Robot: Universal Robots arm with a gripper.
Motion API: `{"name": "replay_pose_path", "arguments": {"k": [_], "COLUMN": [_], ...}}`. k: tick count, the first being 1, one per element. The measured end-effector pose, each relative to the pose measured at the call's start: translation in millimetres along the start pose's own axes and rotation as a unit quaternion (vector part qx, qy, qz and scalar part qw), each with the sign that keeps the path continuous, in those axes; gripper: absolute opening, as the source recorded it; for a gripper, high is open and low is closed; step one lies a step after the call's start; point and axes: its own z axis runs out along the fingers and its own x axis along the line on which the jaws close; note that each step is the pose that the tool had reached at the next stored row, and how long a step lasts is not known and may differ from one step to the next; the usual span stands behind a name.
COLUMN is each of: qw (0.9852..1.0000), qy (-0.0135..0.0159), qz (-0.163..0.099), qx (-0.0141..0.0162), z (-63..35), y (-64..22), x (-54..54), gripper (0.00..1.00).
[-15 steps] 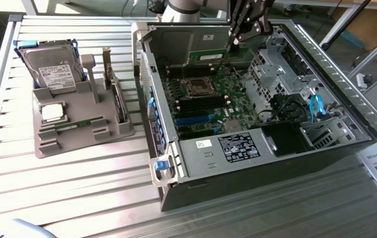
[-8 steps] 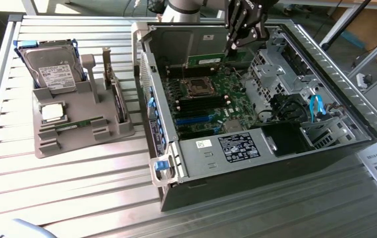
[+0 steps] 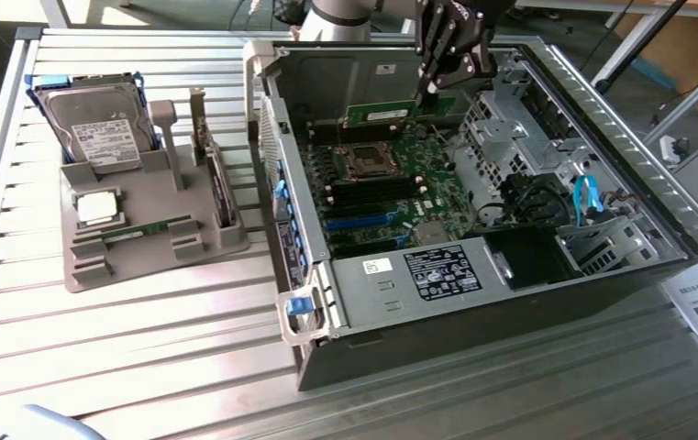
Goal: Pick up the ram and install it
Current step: 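Insert the ram into the slot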
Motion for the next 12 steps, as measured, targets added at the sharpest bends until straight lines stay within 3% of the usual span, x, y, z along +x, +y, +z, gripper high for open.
{"name": "replay_pose_path", "arguments": {"k": [12], "qw": [1.0], "qy": [0.0], "qz": [0.0], "qx": [0.0], "z": [0.0], "y": [0.0], "x": [0.0], "gripper": [0.12]}}
